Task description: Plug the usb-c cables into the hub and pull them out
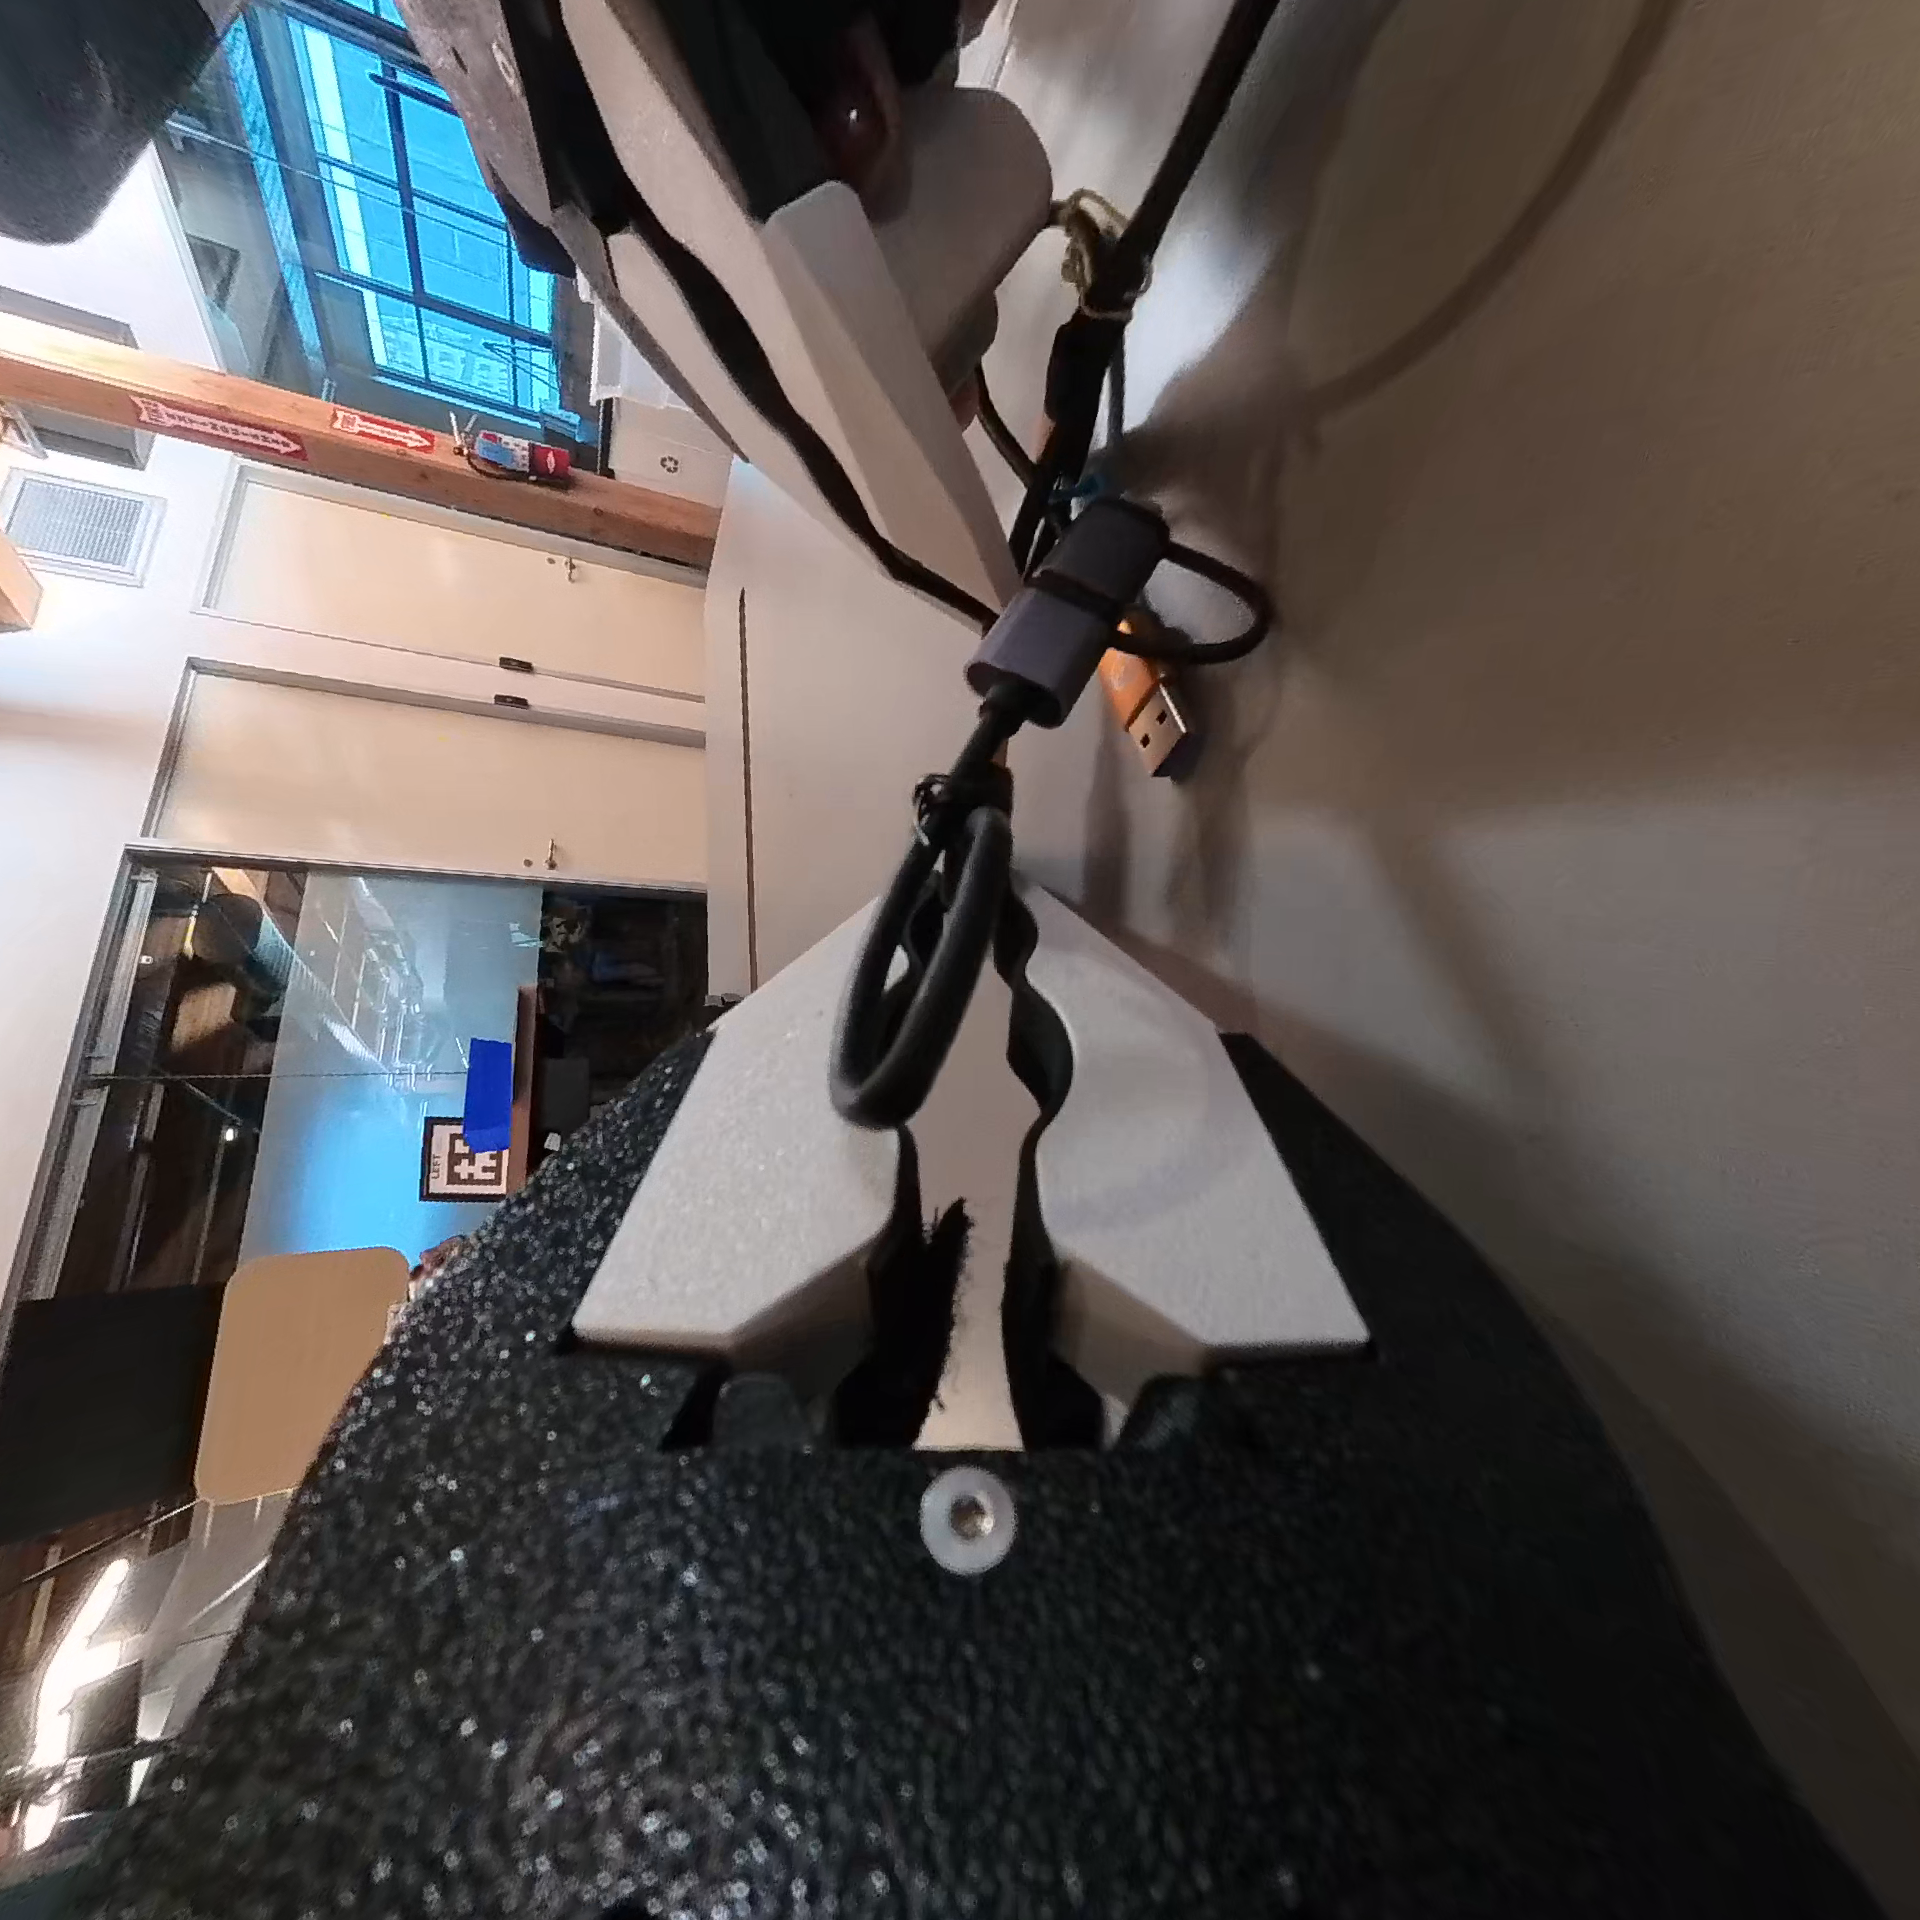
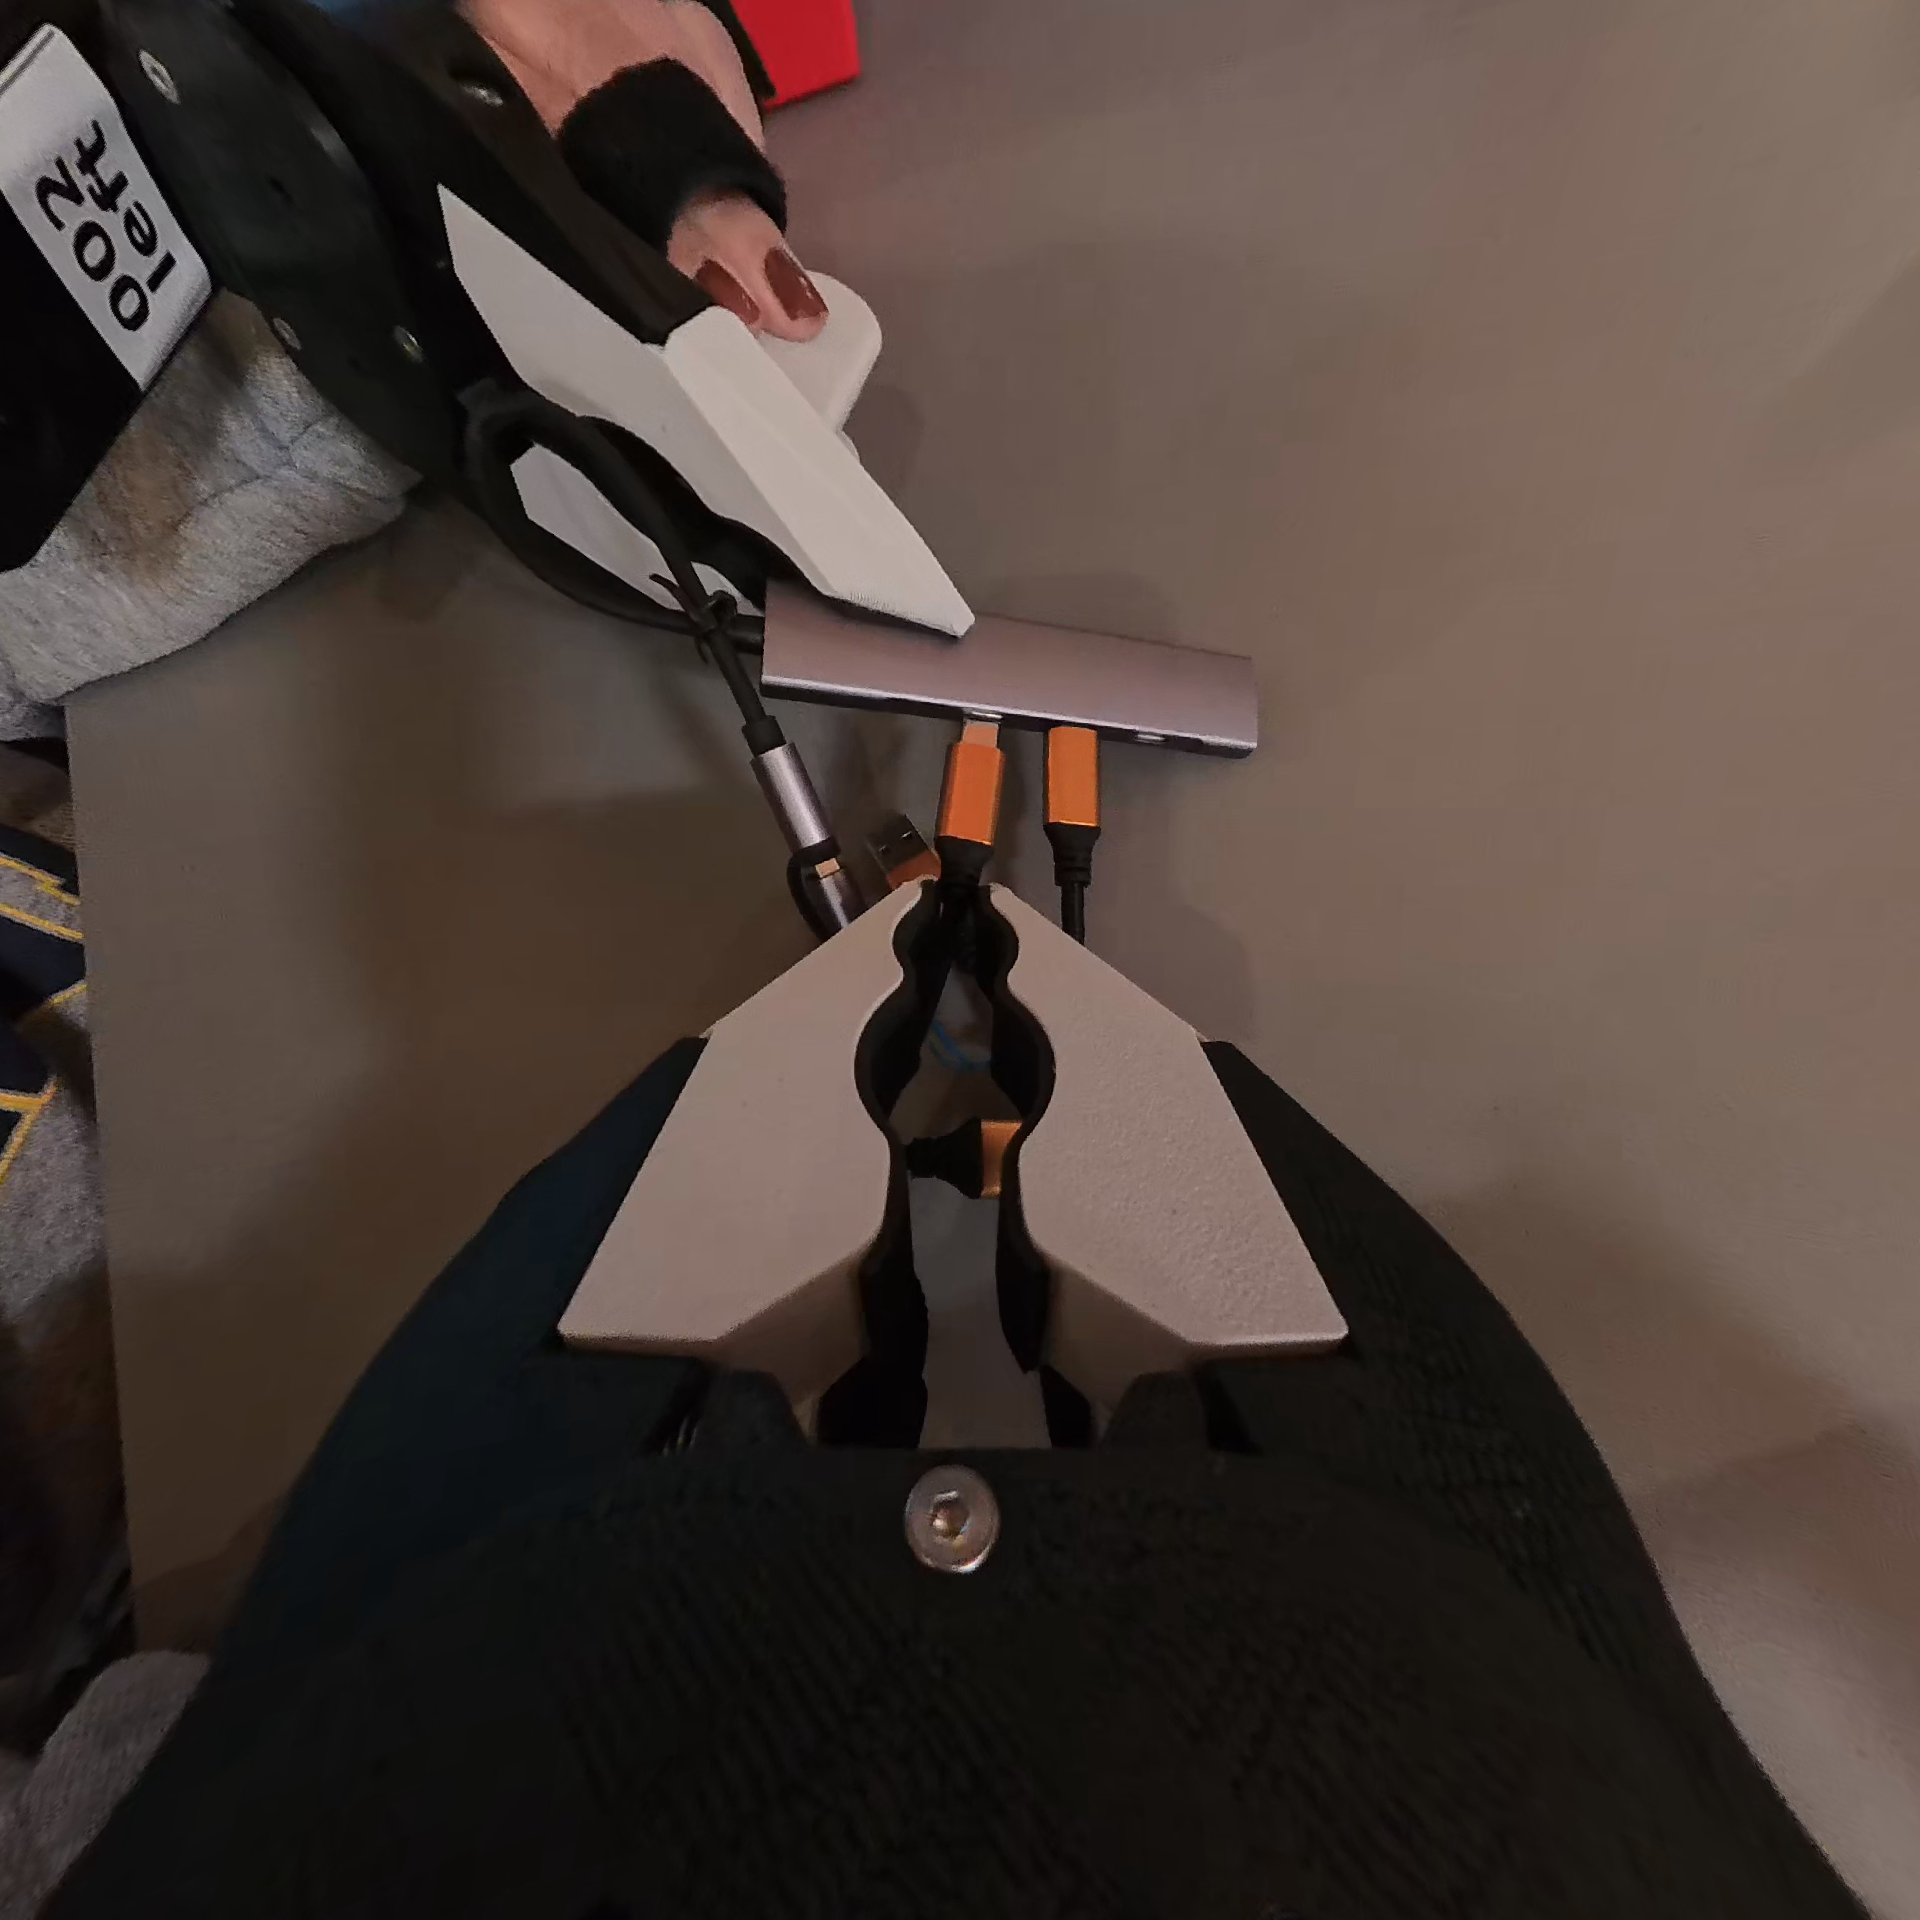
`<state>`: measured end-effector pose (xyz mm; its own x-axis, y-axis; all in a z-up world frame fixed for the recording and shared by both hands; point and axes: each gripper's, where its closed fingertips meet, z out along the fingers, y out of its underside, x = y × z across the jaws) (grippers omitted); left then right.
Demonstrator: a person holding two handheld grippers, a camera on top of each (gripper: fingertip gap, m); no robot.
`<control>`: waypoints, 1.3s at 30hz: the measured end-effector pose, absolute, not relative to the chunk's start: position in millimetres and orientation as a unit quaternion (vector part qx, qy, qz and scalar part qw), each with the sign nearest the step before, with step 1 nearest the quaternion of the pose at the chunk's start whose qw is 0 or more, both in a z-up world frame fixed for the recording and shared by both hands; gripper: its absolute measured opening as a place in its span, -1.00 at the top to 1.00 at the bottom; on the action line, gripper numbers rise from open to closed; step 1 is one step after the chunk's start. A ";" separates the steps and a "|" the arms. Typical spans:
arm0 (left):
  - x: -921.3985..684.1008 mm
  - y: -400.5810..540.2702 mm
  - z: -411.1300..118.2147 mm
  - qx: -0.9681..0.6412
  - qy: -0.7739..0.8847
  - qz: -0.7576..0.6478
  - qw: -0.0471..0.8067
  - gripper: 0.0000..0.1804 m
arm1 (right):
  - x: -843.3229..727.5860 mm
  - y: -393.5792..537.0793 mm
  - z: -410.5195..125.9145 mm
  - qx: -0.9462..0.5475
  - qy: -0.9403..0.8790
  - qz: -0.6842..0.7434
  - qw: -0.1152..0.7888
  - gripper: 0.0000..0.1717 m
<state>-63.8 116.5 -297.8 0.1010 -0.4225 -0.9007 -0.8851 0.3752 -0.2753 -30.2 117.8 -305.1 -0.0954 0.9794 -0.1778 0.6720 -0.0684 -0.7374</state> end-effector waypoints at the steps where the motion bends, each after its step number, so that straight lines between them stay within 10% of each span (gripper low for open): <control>1: -63.6 116.3 -297.7 -0.516 0.635 0.215 0.533 0.91 | -30.0 117.5 -304.9 -0.637 -0.648 0.358 0.214 0.96; 39: -59.6 109.7 -296.1 -0.516 0.642 0.190 0.534 0.91 | -26.6 112.6 -297.3 -0.618 -0.651 0.387 0.211 0.95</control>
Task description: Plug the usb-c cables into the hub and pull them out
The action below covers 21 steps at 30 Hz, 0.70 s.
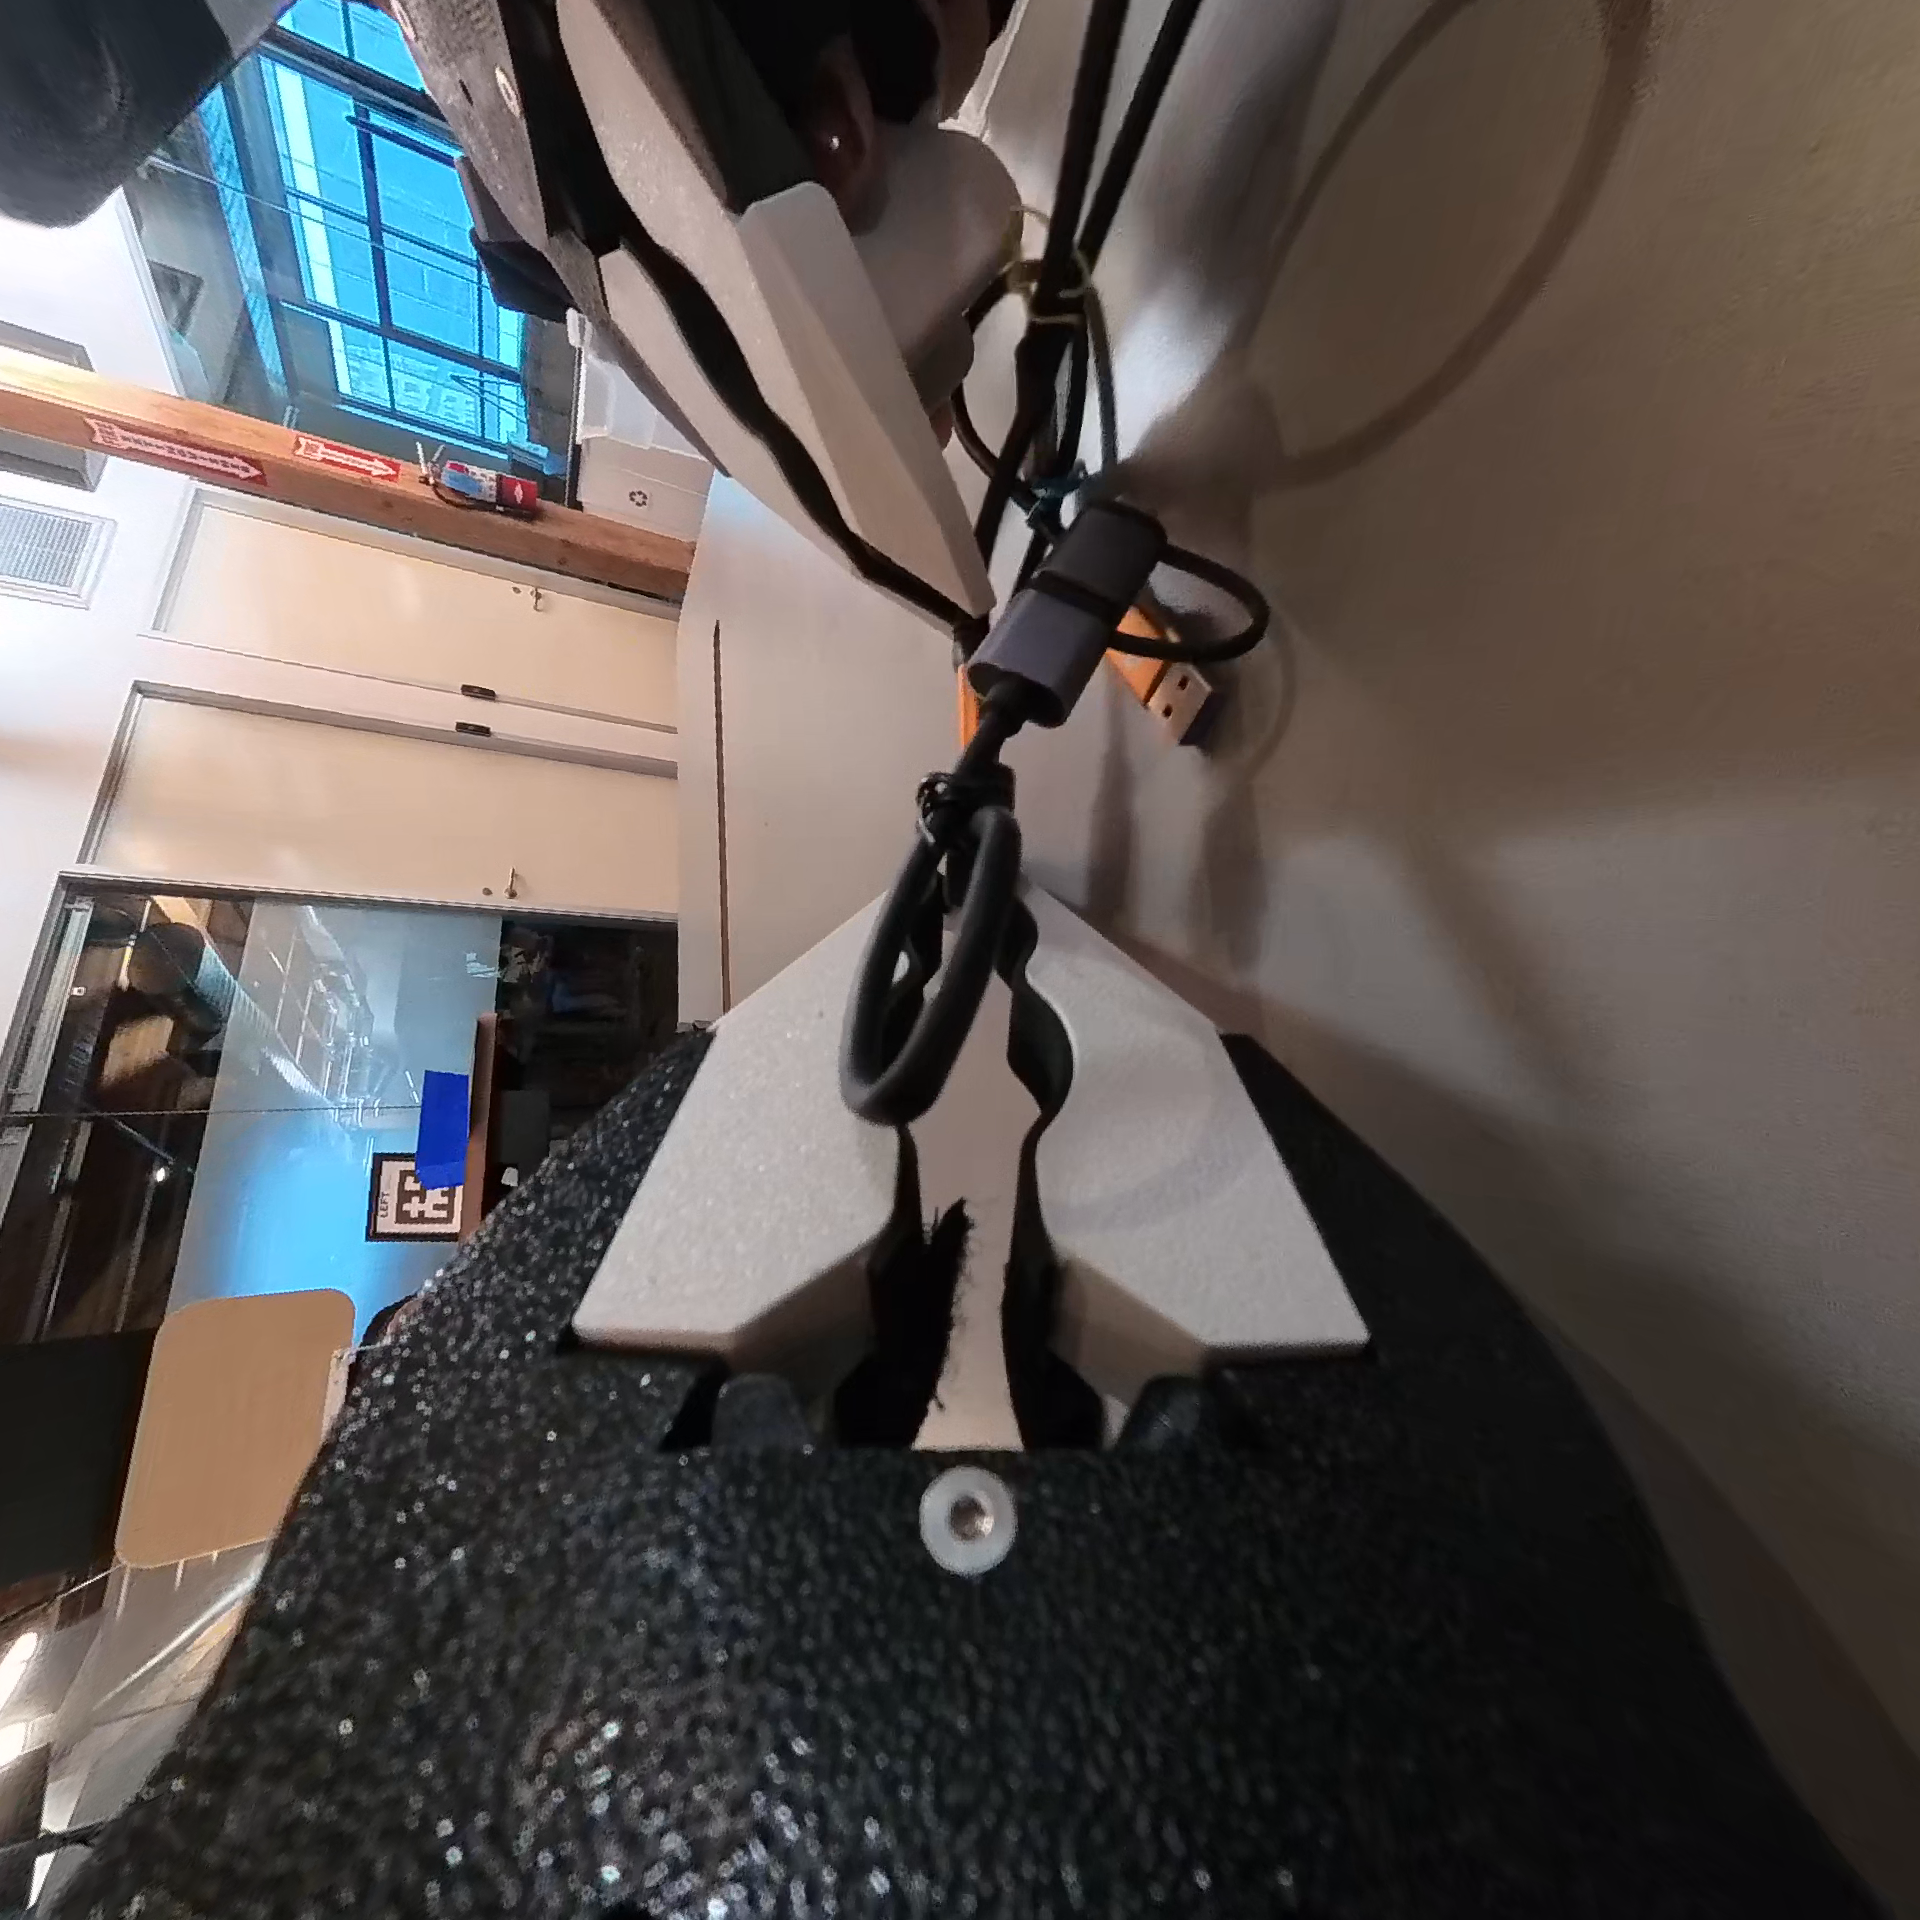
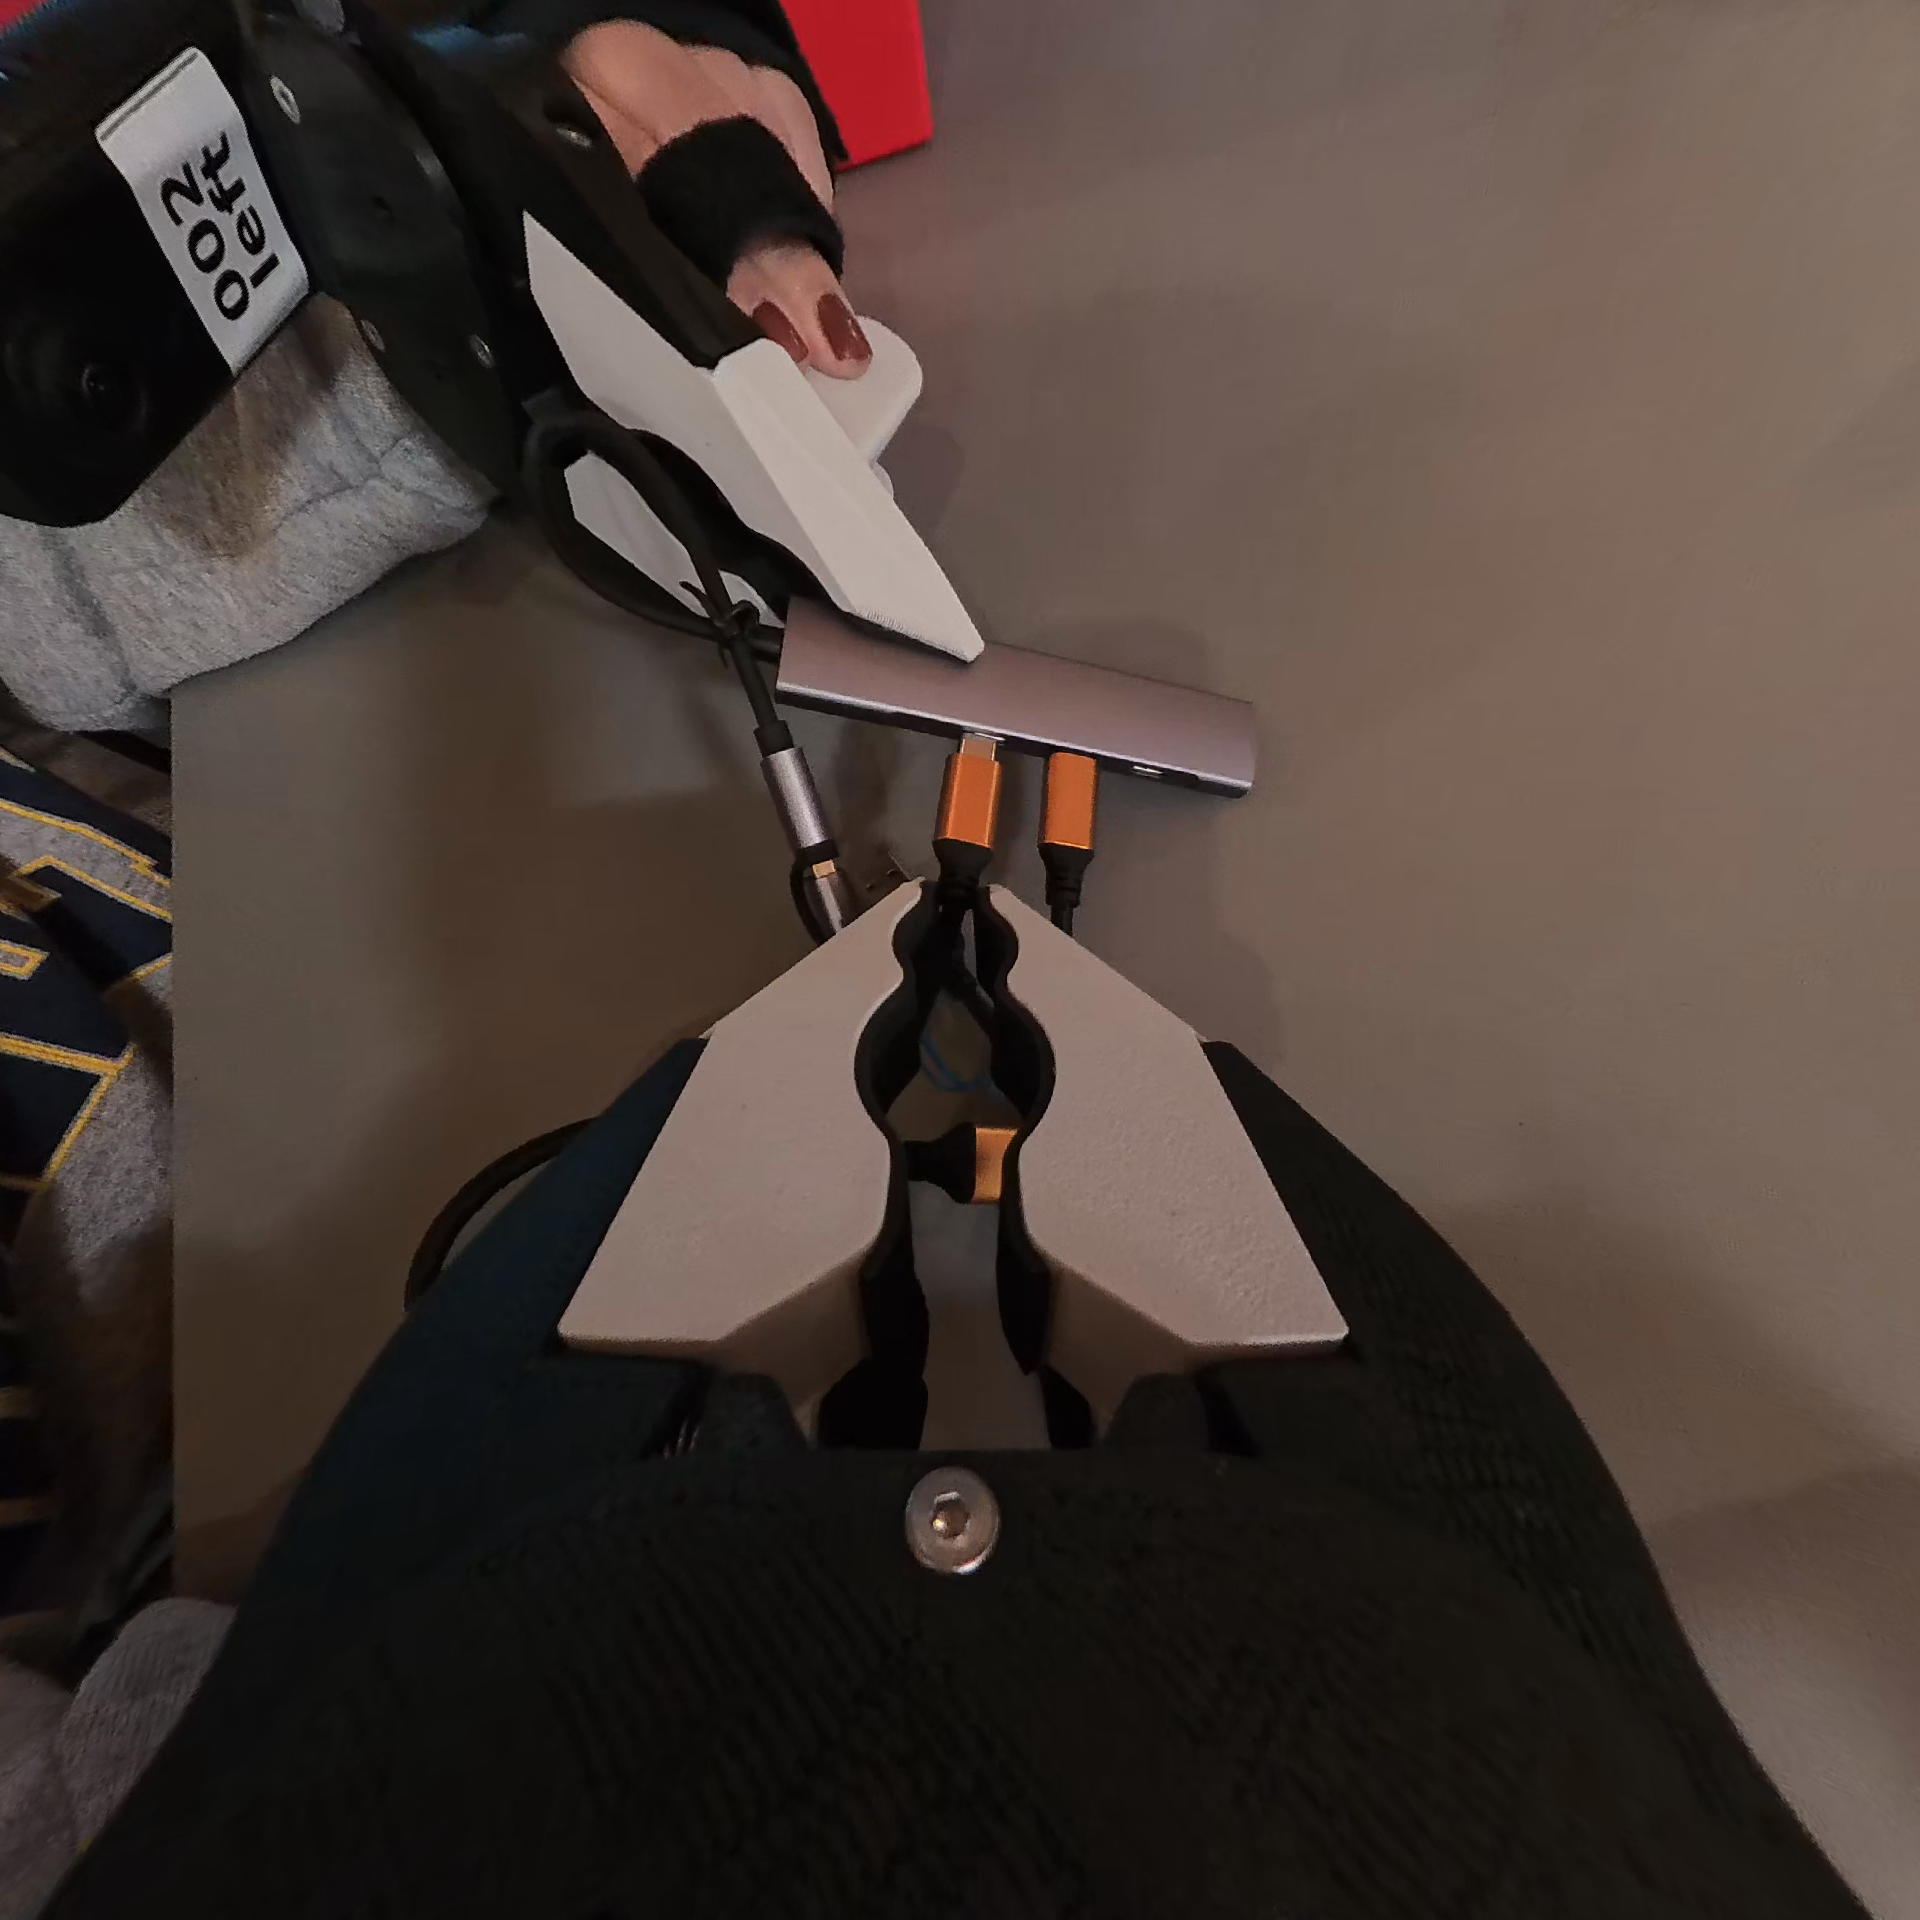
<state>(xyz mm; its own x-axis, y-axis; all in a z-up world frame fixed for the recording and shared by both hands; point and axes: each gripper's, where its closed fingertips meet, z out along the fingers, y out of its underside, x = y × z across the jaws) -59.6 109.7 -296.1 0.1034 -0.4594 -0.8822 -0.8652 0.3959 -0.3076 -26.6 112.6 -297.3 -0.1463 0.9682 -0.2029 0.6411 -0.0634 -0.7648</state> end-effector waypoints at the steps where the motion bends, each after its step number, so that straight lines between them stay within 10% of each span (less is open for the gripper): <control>1: -59.6 109.4 -296.0 -0.516 0.643 0.189 0.534 0.91 | -26.5 112.7 -297.0 -0.618 -0.651 0.387 0.212 0.96; 21: -60.9 111.3 -296.2 -0.532 0.630 0.177 0.537 0.91 | -29.9 115.8 -298.7 -0.614 -0.655 0.378 0.225 0.95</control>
<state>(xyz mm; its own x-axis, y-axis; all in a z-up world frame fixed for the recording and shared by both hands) -60.9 111.3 -296.2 0.1430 -0.4796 -0.8658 -0.8607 0.3716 -0.3480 -29.9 115.8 -298.7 -0.1454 0.9746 -0.1703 0.6347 -0.0402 -0.7717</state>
